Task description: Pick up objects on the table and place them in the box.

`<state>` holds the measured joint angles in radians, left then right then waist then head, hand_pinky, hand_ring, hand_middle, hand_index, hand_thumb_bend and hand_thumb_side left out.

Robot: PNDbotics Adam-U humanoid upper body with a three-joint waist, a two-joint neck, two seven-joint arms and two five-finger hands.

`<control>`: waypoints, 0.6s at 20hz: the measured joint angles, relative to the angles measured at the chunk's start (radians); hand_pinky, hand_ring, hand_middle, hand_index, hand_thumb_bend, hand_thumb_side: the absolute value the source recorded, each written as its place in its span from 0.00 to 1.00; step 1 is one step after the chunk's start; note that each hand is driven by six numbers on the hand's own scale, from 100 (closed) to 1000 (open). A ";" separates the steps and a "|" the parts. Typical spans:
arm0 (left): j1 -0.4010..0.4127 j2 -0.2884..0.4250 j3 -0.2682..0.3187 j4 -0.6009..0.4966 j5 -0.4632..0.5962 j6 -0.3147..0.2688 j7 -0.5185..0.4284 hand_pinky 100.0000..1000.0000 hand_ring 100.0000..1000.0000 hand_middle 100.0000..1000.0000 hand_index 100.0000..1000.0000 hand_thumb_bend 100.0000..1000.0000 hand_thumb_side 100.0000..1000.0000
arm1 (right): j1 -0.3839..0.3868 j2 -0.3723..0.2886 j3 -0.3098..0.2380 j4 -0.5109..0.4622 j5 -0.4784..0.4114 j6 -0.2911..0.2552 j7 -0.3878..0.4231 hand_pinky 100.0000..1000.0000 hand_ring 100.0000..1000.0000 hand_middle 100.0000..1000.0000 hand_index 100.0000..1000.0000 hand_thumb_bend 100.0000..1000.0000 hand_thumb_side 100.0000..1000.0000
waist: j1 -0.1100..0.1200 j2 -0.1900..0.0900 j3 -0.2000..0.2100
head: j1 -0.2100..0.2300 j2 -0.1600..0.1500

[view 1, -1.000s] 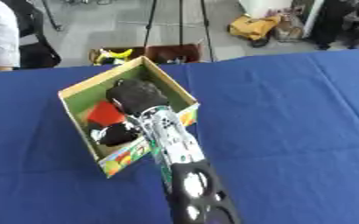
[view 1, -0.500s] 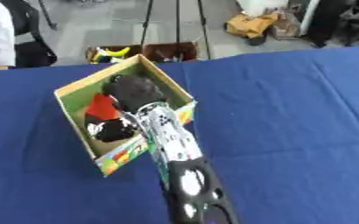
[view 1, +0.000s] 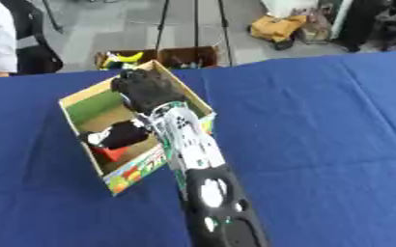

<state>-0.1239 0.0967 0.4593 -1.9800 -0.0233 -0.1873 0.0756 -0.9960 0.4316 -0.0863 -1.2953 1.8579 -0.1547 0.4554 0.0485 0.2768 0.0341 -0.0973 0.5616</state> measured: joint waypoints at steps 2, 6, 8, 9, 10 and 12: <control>0.000 0.000 0.000 0.000 0.001 0.001 -0.001 0.29 0.52 0.60 0.89 0.47 0.86 | -0.009 -0.010 0.000 0.000 -0.022 0.006 -0.007 0.75 0.86 0.79 0.83 0.48 0.80 | -0.001 0.000 0.001 | -0.001 0.000; -0.001 0.000 0.000 0.000 0.002 0.001 -0.001 0.29 0.52 0.60 0.89 0.47 0.86 | -0.026 -0.032 0.001 -0.003 -0.075 0.021 -0.028 0.74 0.85 0.78 0.82 0.44 0.77 | -0.001 0.000 0.002 | -0.001 0.000; -0.001 0.000 0.000 0.000 0.003 0.001 -0.001 0.29 0.52 0.60 0.89 0.47 0.86 | -0.036 -0.046 0.006 -0.018 -0.105 0.028 -0.044 0.73 0.85 0.78 0.82 0.42 0.76 | -0.001 0.000 0.002 | -0.001 0.000; -0.001 0.000 0.000 0.000 0.004 0.001 -0.001 0.29 0.52 0.60 0.89 0.47 0.86 | -0.040 -0.053 0.009 -0.027 -0.119 0.032 -0.053 0.73 0.84 0.77 0.82 0.39 0.75 | -0.001 0.000 0.002 | -0.001 0.001; -0.001 0.000 0.000 0.000 0.004 0.001 -0.001 0.29 0.52 0.60 0.89 0.47 0.86 | -0.044 -0.061 0.013 -0.038 -0.134 0.036 -0.062 0.73 0.84 0.77 0.81 0.37 0.75 | -0.001 0.000 0.002 | -0.001 0.001; -0.001 0.000 0.000 0.000 0.004 0.001 -0.001 0.29 0.52 0.60 0.89 0.47 0.86 | -0.053 -0.078 0.022 -0.061 -0.165 0.045 -0.081 0.72 0.84 0.76 0.81 0.33 0.73 | -0.001 0.000 0.002 | 0.000 0.001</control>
<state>-0.1250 0.0968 0.4592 -1.9800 -0.0193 -0.1860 0.0741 -1.0489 0.3536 -0.0643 -1.3567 1.6929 -0.1098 0.3740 0.0471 0.2768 0.0362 -0.0977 0.5627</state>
